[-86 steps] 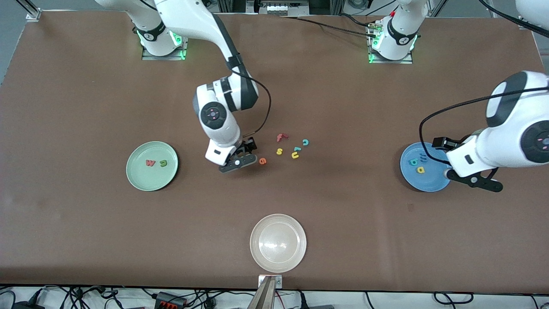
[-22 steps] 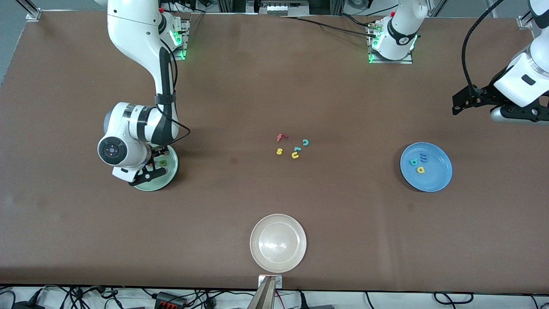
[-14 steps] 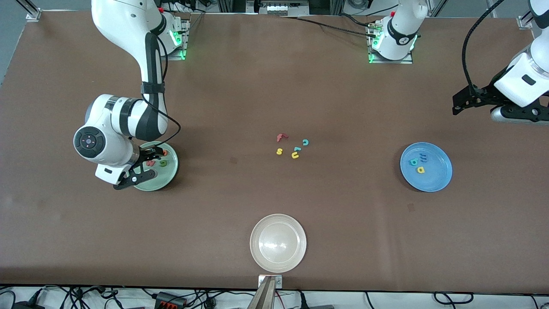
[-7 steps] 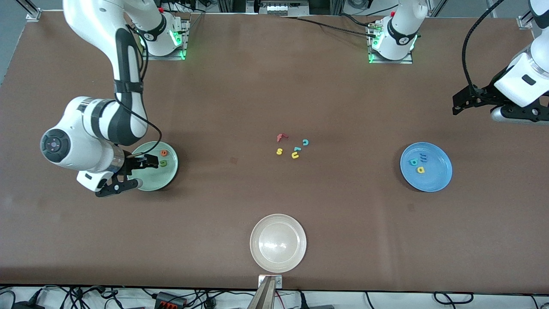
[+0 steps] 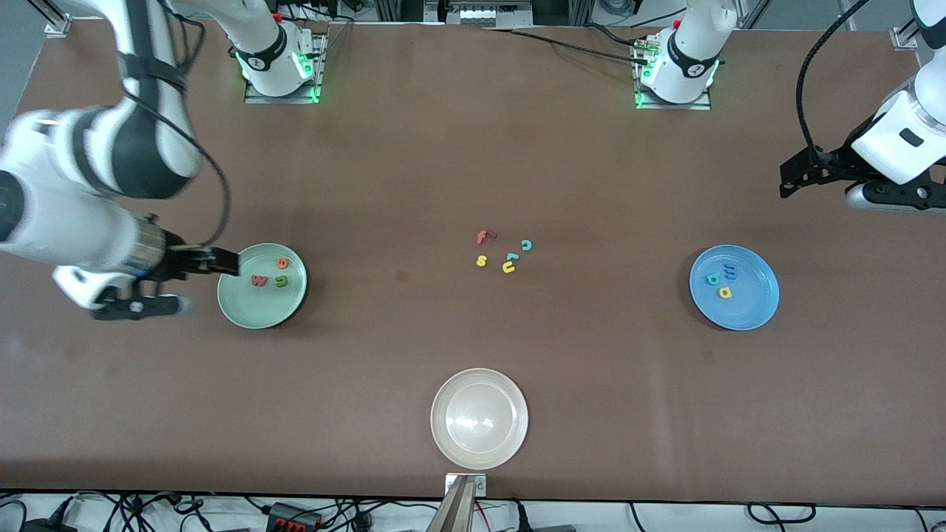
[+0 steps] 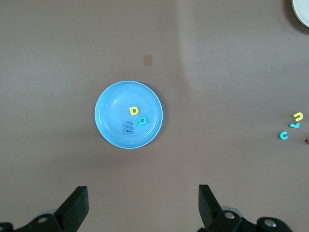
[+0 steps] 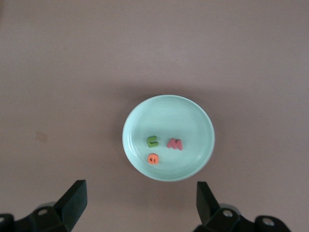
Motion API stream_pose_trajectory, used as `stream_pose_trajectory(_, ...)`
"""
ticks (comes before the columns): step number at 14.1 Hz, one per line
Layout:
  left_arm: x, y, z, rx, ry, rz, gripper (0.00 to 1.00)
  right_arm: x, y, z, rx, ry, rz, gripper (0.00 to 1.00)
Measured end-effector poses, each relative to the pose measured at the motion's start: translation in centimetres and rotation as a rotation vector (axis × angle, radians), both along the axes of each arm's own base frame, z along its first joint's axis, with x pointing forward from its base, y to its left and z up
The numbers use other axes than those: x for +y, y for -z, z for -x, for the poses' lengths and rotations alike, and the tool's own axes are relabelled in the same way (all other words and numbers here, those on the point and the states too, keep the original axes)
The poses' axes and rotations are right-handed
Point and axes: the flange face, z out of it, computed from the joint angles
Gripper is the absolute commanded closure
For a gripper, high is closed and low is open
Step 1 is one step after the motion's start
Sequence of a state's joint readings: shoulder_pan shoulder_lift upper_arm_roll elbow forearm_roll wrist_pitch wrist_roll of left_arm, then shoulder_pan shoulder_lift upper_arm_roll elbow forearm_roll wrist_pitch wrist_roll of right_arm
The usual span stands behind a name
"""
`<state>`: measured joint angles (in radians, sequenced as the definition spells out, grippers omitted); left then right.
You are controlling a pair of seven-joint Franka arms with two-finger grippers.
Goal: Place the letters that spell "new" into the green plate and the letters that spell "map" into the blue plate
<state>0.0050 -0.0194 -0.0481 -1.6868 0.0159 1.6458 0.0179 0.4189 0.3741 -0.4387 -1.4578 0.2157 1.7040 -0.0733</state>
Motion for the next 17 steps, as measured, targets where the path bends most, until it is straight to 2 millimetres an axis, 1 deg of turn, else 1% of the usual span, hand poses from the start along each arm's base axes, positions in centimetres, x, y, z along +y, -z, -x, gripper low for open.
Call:
stream_pose_trajectory(2,0.0,0.0,0.0,0.0,0.0,0.0,0.0,-5.0,-4.1,0.6,-0.026,0.057,-0.044,0.0)
stream_pose_trajectory(3,0.0,0.0,0.0,0.0,0.0,0.0,0.0,-6.8,-5.9,1.4,-0.032,0.073,-0.068,0.0)
stream_pose_trajectory(4,0.0,0.0,0.0,0.0,0.0,0.0,0.0,-8.2,-7.7,2.4,-0.035,0.086,-0.09,0.0)
stream_pose_trajectory(5,0.0,0.0,0.0,0.0,0.0,0.0,0.0,-9.0,-9.2,3.3,-0.044,0.094,-0.1,0.0)
stream_pose_trajectory(6,0.0,0.0,0.0,0.0,0.0,0.0,0.0,-9.6,-10.3,4.0,-0.051,0.098,-0.094,0.0)
stream_pose_trajectory(7,0.0,0.0,0.0,0.0,0.0,0.0,0.0,-10.1,-10.8,4.3,-0.056,0.099,-0.065,0.0)
stream_pose_trajectory(8,0.0,0.0,0.0,0.0,-0.001,0.0,0.0,-10.4,-10.9,4.4,-0.057,0.093,-0.018,0.0)
stream_pose_trajectory(12,0.1,0.0,0.0,0.0,-0.002,0.0,0.0,-10.1,-11.2,3.6,-0.106,0.051,0.124,0.0)
stream_pose_trajectory(17,0.1,0.0,0.0,0.0,-0.002,0.0,0.0,-10.3,-11.1,3.6,-0.104,0.068,0.124,0.0)
